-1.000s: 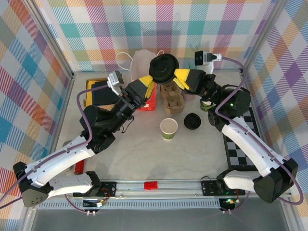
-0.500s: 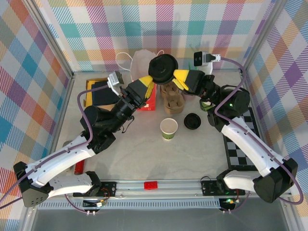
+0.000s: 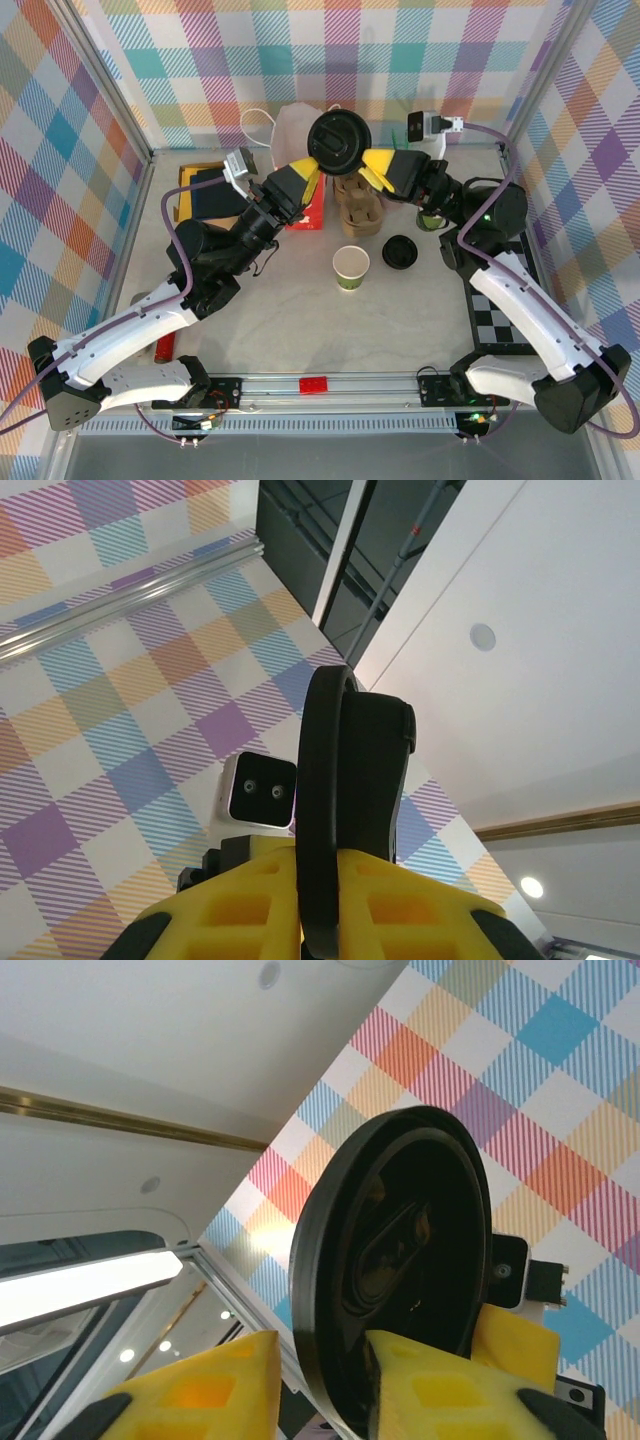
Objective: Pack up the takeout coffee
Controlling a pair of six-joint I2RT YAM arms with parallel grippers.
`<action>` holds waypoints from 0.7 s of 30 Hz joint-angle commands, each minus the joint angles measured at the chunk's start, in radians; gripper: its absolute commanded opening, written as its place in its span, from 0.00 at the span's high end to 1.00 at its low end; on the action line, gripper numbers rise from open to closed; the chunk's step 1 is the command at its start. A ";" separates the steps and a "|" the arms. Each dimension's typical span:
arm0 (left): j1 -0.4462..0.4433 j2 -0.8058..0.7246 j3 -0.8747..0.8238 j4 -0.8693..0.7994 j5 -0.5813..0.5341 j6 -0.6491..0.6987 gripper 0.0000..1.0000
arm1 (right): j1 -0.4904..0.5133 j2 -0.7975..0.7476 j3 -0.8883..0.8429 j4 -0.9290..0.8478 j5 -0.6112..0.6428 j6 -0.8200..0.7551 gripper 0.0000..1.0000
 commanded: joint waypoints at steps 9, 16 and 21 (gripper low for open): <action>0.016 -0.024 0.003 -0.057 -0.024 0.011 0.87 | 0.007 -0.110 -0.008 -0.252 0.045 -0.169 0.54; 0.036 -0.041 -0.034 -0.099 -0.034 -0.006 0.88 | 0.006 -0.241 -0.058 -0.514 0.184 -0.303 0.42; 0.059 -0.050 -0.076 -0.139 -0.033 -0.023 0.88 | 0.004 -0.331 -0.058 -0.739 0.291 -0.407 0.33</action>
